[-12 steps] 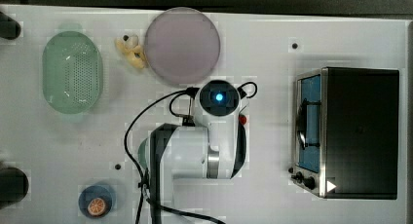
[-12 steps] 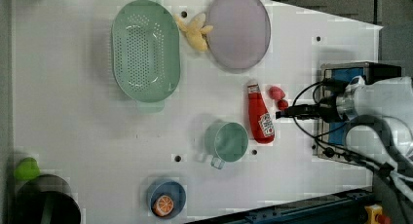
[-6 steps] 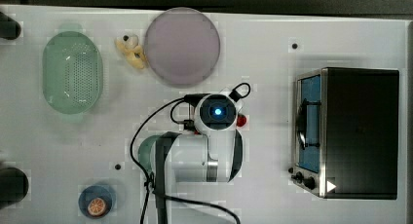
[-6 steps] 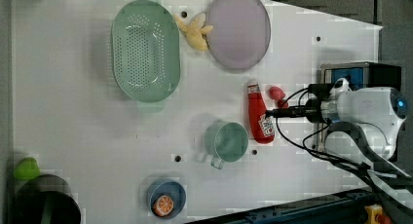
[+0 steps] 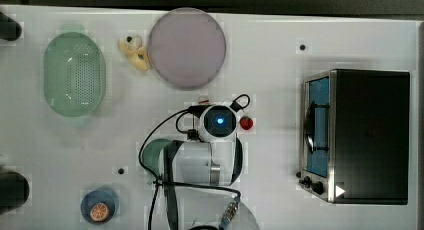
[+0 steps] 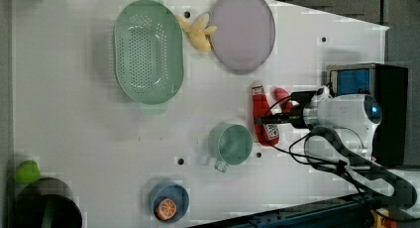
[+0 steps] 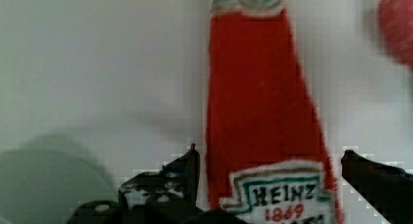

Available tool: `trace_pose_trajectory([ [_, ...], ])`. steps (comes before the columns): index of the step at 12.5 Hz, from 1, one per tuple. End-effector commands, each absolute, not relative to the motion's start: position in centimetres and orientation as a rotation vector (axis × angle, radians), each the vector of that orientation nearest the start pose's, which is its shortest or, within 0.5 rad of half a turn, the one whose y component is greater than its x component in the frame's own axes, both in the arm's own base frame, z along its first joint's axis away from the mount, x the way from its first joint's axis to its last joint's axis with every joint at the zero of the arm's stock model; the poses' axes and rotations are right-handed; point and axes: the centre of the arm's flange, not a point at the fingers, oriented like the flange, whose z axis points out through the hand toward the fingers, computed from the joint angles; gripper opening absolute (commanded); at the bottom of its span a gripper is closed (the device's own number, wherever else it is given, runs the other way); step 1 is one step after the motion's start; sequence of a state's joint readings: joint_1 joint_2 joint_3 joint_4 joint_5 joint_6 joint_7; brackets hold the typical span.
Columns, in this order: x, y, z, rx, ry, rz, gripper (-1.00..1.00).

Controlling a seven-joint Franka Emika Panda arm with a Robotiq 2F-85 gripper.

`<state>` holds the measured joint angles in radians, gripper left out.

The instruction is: Pick ketchup from table and place on plate.

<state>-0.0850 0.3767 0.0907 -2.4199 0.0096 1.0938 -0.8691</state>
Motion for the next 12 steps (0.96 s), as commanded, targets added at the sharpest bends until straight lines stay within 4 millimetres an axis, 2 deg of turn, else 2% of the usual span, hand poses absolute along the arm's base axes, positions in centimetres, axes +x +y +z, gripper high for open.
trace_pose_trajectory([
  [1, 48.2, 0.5, 14.8, -3.09, -0.18, 0.131, 1.0],
  [2, 48.2, 0.5, 14.6, -3.09, -0.181, 0.131, 0.92],
  [4, 48.3, 0.5, 14.7, -3.09, -0.182, 0.125, 0.43],
  [5, 48.6, 0.6, 15.1, -3.091, -0.185, 0.111, 0.27],
  [8, 49.0, 0.7, 16.8, -3.097, -0.19, 0.064, 0.27],
  [12, 49.7, 1.0, 21.8, -3.108, -0.203, -0.03, 0.27],
])
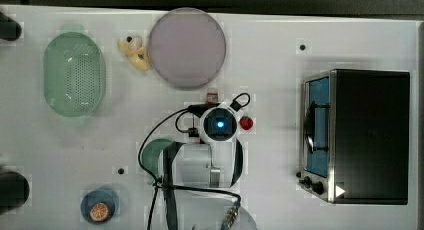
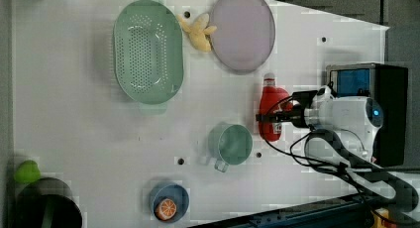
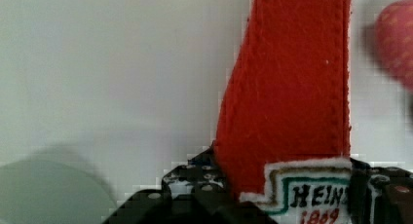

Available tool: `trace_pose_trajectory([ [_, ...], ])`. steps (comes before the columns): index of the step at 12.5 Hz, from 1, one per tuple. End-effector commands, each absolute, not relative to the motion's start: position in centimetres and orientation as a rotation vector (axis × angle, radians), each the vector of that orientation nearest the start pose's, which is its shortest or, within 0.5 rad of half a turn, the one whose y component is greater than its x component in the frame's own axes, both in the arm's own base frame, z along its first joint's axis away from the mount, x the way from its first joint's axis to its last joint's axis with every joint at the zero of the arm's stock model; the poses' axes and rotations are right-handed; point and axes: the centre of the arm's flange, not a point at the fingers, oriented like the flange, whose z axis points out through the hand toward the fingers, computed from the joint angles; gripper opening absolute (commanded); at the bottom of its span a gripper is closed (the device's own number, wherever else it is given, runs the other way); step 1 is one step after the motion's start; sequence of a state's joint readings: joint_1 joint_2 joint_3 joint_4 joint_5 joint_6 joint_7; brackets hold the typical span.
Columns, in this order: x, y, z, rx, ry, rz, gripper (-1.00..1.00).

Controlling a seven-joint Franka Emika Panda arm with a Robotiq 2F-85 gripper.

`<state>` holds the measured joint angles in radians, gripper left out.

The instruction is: Pick ketchup from table and place on plate.

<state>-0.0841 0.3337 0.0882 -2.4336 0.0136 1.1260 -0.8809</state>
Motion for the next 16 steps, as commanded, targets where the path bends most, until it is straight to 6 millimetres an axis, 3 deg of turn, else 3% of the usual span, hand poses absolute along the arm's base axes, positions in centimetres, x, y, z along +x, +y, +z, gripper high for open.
trace_pose_trajectory([
  [1, 49.8, 1.2, 23.0, -3.11, -0.197, -0.024, 0.27],
  [9, 51.7, 2.4, 34.5, -3.12, -0.197, 0.109, 0.27],
  [13, 55.3, 3.1, 39.7, -3.11, -0.182, 0.138, 0.27],
  [16, 59.2, 3.3, 41.1, -3.099, -0.177, 0.117, 0.27],
])
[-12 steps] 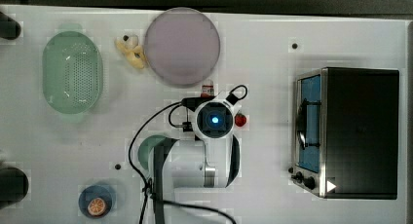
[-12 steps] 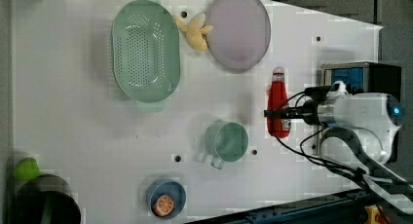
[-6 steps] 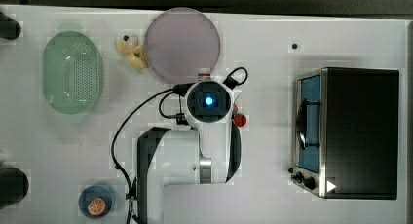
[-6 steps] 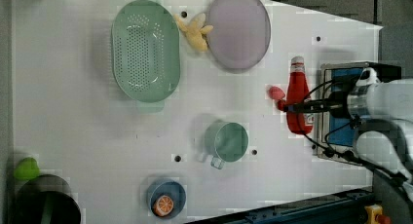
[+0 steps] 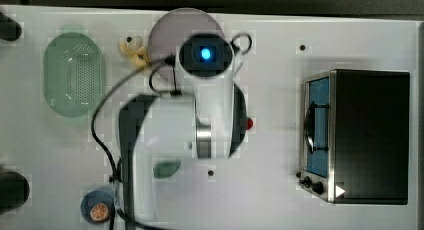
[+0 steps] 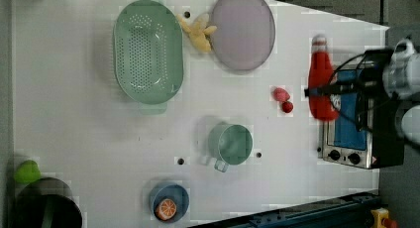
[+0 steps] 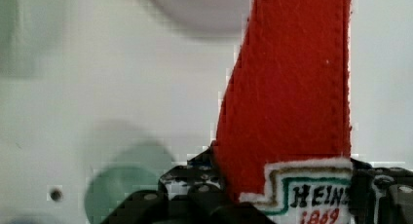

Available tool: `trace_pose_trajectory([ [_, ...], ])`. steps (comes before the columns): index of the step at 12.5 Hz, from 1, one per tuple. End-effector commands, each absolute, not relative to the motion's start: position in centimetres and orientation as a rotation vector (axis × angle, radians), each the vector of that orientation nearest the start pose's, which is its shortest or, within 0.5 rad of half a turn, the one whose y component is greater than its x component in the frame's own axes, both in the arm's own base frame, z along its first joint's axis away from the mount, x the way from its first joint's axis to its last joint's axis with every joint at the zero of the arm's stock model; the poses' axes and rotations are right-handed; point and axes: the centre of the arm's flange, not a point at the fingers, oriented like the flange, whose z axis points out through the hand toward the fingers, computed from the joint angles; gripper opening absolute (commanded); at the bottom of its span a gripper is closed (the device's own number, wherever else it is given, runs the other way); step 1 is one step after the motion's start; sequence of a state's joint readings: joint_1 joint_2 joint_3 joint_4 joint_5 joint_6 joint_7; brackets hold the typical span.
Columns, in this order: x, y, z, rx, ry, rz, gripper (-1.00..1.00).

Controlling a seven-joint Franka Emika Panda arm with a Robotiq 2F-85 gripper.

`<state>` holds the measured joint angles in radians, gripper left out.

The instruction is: Pick ketchup from table and place on plate.

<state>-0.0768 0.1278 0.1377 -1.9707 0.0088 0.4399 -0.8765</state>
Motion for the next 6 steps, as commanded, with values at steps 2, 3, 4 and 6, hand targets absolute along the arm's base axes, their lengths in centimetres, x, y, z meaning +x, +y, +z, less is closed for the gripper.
trace_pose_trajectory([
  [2, 61.9, 3.3, 40.5, -3.09, -0.165, 0.096, 0.27],
  [3, 63.1, 3.2, 39.8, -3.086, -0.151, 0.095, 0.27],
  [4, 64.2, 3.1, 39.0, -3.082, -0.147, 0.099, 0.27],
  [6, 66.1, 3.2, 36.7, -3.074, -0.096, 0.115, 0.27],
])
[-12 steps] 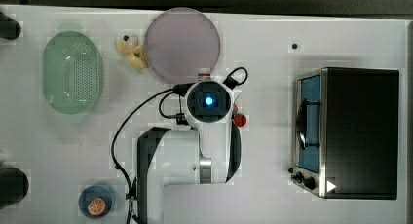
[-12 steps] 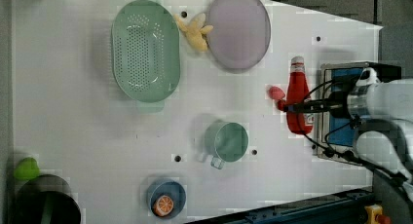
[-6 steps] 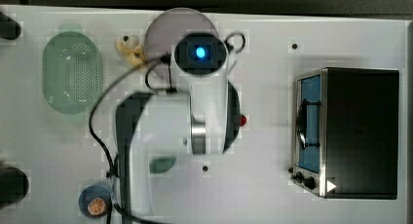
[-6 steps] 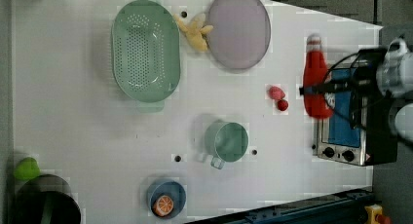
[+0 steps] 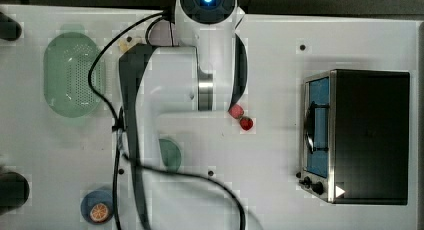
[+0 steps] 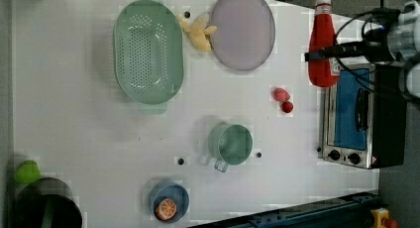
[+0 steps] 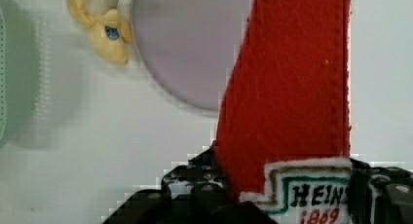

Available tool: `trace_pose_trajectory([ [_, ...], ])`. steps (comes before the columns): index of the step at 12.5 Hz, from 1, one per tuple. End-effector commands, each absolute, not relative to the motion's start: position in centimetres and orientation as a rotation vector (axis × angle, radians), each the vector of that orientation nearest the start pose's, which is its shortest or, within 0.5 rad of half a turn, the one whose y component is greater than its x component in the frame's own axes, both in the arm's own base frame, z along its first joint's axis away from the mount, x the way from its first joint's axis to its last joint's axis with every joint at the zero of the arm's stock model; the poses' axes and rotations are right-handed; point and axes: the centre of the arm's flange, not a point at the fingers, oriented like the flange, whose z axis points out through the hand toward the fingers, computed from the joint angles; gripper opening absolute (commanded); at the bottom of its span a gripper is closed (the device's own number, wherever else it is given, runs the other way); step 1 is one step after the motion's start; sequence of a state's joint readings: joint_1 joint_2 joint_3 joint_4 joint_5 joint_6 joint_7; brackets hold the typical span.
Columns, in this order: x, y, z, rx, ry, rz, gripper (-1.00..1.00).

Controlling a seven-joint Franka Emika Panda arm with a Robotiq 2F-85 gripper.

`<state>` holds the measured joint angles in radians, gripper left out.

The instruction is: Pick ketchup from table and place on plate.

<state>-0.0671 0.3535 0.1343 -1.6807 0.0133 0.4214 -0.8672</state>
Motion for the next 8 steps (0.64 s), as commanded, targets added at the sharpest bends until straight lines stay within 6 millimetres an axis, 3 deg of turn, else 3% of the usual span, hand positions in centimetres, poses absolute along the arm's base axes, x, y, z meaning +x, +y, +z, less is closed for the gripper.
trace_pose_trajectory([
  [1, 66.8, 3.4, 35.6, -3.072, -0.045, 0.125, 0.27],
  [3, 68.1, 4.1, 33.3, -3.067, 0.06, 0.13, 0.27],
  [8, 72.1, 5.8, 28.6, -3.026, 0.236, -0.068, 0.27],
])
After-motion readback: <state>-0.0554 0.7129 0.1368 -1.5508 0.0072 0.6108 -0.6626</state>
